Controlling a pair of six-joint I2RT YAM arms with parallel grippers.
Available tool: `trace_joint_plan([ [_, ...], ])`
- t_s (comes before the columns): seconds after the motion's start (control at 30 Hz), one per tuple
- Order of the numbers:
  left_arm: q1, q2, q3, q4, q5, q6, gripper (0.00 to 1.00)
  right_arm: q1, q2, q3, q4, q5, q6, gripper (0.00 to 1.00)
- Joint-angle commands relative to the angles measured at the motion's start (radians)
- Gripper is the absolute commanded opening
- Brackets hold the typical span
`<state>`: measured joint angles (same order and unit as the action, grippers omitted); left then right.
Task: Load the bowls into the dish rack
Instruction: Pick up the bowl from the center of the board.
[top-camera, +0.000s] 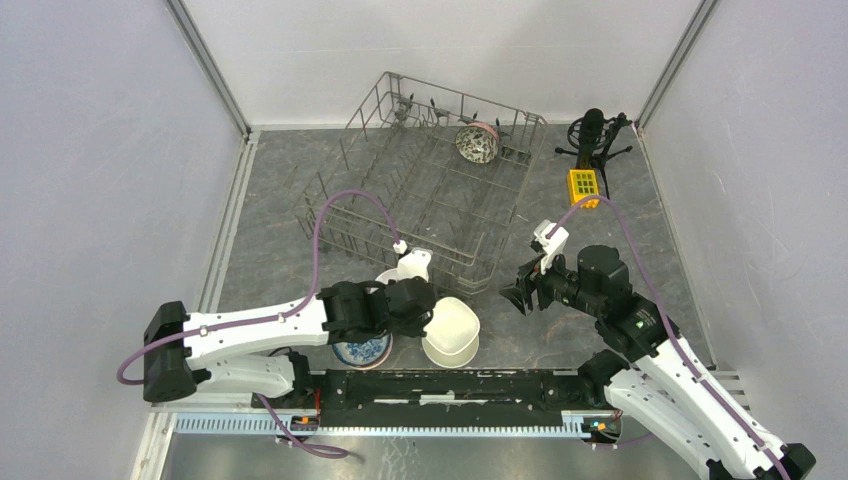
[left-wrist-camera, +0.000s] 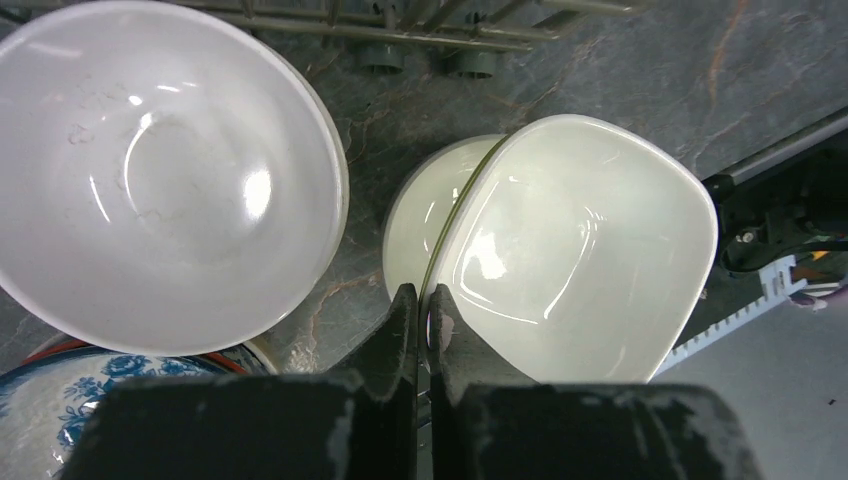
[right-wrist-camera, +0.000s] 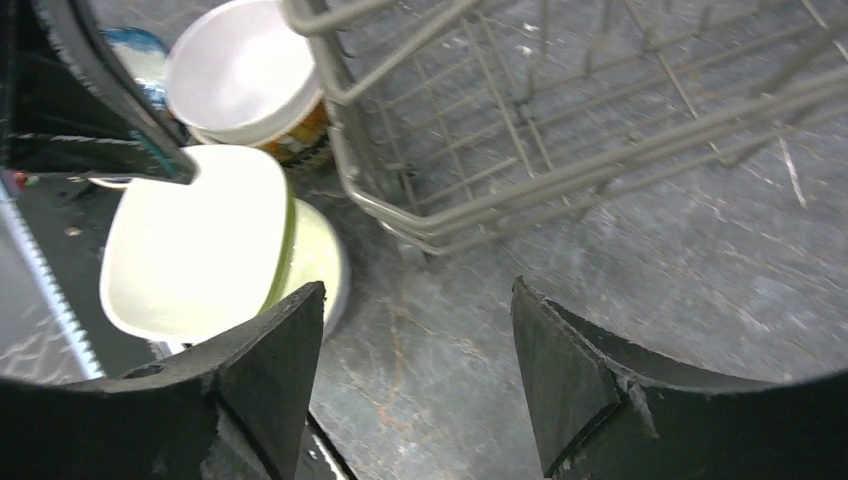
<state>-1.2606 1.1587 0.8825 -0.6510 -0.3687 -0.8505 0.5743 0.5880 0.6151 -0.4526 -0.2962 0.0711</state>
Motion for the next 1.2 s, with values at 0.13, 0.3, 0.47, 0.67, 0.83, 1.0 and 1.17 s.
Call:
trace_joint_plan([
  [0.13,0.002,-0.166,-0.050,0.148,-0.047,0.114,0.02,0.005,-0.010,0.054,0.121,-0.207,0.097,0.80],
  [0.3,0.001,-0.243,-0.073,0.183,-0.075,0.207,0.02,0.004,0.019,0.038,0.173,-0.332,0.187,0.85],
  [0.47,0.002,-0.300,-0.083,0.192,-0.112,0.267,0.02,0.004,0.017,0.020,0.259,-0.364,0.272,0.87],
  [0.67,0.003,-0.343,-0.083,0.210,-0.145,0.342,0.02,0.005,0.061,0.014,0.330,-0.416,0.357,0.81],
  [0.83,0.002,-0.371,-0.084,0.219,-0.173,0.381,0.02,0.020,0.089,0.018,0.346,-0.376,0.389,0.75],
  [1.0,0.002,-0.363,-0.064,0.202,-0.191,0.400,0.02,0.117,0.135,0.059,0.335,-0.293,0.391,0.73],
  [1.17,0.002,-0.389,-0.076,0.215,-0.198,0.423,0.02,0.196,0.179,0.069,0.390,-0.226,0.440,0.75],
])
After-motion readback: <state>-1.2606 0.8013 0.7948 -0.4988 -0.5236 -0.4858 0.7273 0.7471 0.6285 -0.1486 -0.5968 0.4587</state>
